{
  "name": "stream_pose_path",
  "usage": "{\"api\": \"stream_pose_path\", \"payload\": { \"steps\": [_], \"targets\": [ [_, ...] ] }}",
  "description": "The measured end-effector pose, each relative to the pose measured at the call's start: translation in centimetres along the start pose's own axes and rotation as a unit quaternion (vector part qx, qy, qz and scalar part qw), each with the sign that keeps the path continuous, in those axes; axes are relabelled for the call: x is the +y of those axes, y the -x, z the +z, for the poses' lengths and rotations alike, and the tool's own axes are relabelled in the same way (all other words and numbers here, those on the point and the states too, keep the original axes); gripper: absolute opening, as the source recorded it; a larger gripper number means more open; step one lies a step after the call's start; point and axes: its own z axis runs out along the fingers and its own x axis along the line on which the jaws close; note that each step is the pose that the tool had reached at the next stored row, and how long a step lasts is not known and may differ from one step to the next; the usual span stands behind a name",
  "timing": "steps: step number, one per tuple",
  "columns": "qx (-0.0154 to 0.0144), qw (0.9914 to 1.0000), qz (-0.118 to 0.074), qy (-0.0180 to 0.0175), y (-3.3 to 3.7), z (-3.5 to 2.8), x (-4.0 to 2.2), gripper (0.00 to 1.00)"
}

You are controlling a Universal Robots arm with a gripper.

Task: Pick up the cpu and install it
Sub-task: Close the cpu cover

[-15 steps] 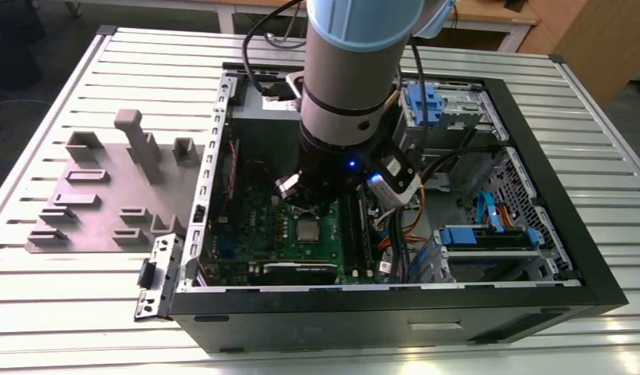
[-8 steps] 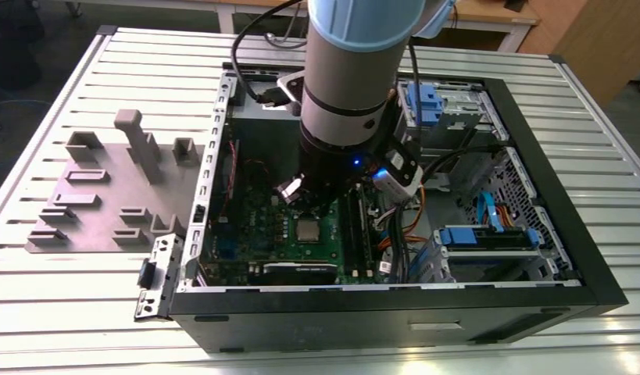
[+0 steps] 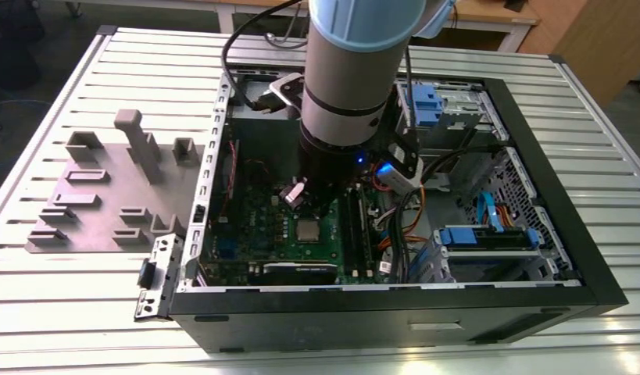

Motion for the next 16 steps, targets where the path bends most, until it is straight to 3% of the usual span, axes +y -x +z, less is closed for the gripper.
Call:
{"api": "stream_pose_path", "payload": {
  "steps": [9,16],
  "targets": [
    [0.0011,0.99942,-0.034,0.0002,0.3,0.02,-0.25,0.11],
    [0.0013,0.99936,-0.036,0.0002,0.36,0.01,-0.29,0.11]
  ]
}}
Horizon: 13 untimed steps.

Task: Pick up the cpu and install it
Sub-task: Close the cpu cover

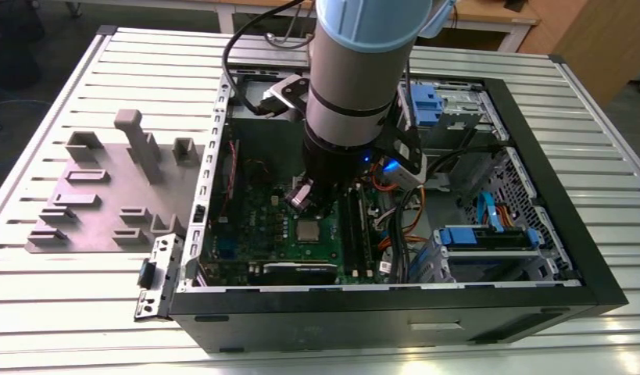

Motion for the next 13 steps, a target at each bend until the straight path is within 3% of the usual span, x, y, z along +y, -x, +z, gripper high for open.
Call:
{"api": "stream_pose_path", "payload": {
  "steps": [9,13],
  "targets": [
    [0.0,1.0,0.0,0.0,0.0,0.0,0.0,0.11],
    [0.0007,0.99989,-0.015,0.0001,0.0,0.0,-0.01,0.11]
  ]
}}
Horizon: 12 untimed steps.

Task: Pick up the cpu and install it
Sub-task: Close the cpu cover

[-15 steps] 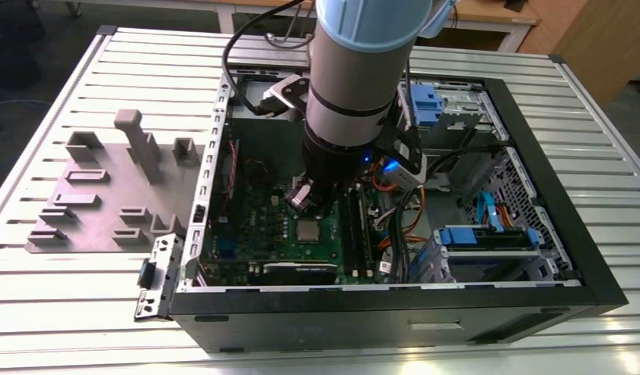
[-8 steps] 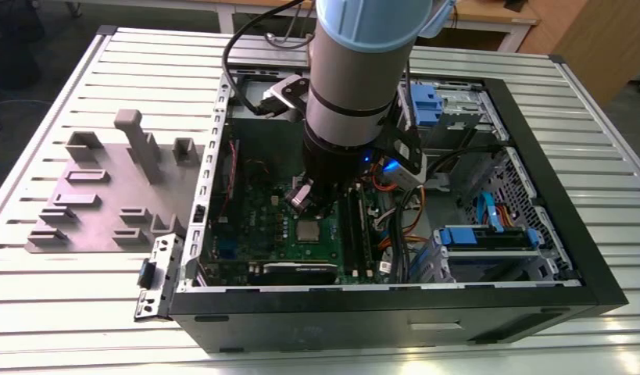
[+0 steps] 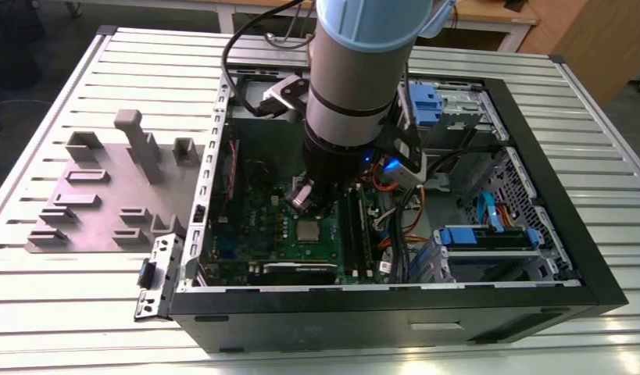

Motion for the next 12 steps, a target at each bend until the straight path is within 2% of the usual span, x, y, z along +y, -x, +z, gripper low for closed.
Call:
{"api": "stream_pose_path", "payload": {
  "steps": [3,7,12],
  "targets": [
    [0.001,0.99979,-0.021,0.0002,-0.01,0.0,0.01,0.11],
    [0.0024,0.99877,-0.049,0.0005,-0.01,0.0,0.01,0.11],
    [0.0027,0.99846,-0.055,0.0005,-0.01,0.0,0.01,0.11]
  ]
}}
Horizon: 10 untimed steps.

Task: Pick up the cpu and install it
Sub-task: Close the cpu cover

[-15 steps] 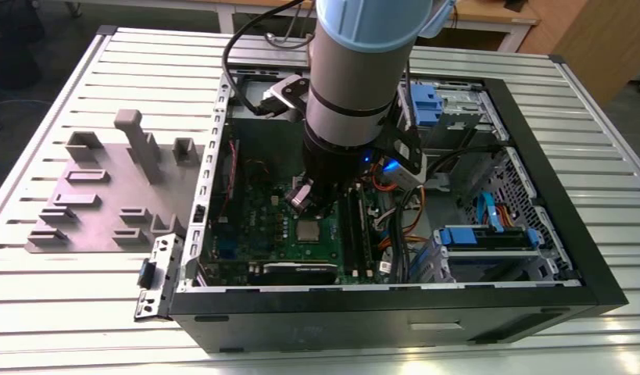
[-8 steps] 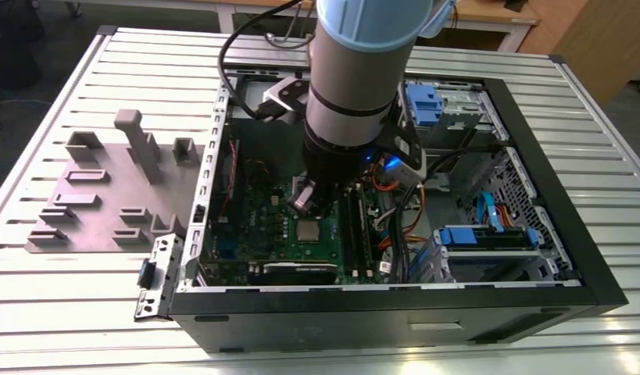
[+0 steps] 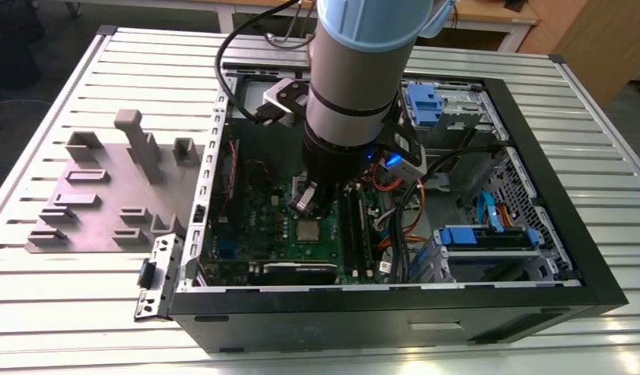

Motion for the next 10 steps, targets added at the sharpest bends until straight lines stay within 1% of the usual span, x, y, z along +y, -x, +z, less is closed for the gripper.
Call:
{"api": "stream_pose_path", "payload": {
  "steps": [10],
  "targets": [
    [0.0,1.0,0.0,0.0,0.0,0.0,0.0,0.11]
  ]
}}
